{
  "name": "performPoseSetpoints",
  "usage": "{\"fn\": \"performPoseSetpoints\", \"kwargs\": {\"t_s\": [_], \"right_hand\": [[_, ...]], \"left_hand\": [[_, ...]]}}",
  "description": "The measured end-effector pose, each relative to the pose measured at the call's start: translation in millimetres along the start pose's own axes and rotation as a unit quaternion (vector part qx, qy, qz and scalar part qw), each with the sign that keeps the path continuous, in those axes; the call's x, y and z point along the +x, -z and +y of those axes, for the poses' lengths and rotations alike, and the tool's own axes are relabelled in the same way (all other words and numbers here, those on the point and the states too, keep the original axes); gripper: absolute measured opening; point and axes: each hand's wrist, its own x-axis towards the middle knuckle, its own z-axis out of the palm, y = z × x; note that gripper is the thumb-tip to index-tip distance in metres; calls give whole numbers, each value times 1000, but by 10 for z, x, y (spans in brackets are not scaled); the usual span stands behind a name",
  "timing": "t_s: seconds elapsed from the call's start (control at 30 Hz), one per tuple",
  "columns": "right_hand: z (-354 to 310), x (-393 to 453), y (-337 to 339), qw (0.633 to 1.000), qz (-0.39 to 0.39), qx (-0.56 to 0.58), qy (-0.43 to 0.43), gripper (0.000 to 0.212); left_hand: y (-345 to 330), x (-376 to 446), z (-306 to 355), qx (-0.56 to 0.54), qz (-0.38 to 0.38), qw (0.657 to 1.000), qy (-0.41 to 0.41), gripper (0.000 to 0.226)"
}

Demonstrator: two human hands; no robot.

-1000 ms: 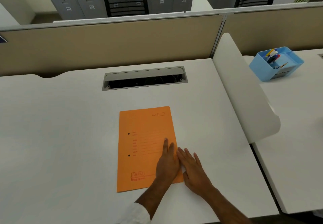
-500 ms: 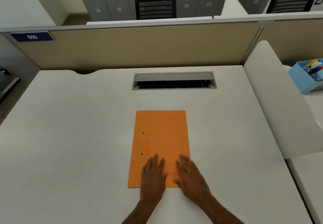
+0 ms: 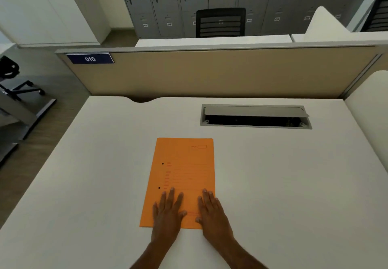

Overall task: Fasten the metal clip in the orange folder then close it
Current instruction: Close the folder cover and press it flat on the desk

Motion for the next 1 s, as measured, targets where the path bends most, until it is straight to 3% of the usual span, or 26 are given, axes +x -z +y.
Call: {"fn": "performPoseSetpoints", "kwargs": {"t_s": [0.17,0.33,0.63,0.77,1.0], "right_hand": [[-172,584,97,1000,9,0,-10,79],[-151,1271,276,999,4,24,-28,78],[124,2263,408,999,3,38,-7,70],[246,2570,453,999,8,34,-11,70],[221,2686,478,997,28,65,-10,69]], "left_hand": [[105,520,-401,-27,-17,999,24,112],[295,1171,-613,-36,-8,999,20,115],[545,2168,-750,-17,-4,1000,2,117],[612,2503,-765,-21,-5,1000,2,104],[614,2627,-808,-9,15,1000,-15,107]]}}
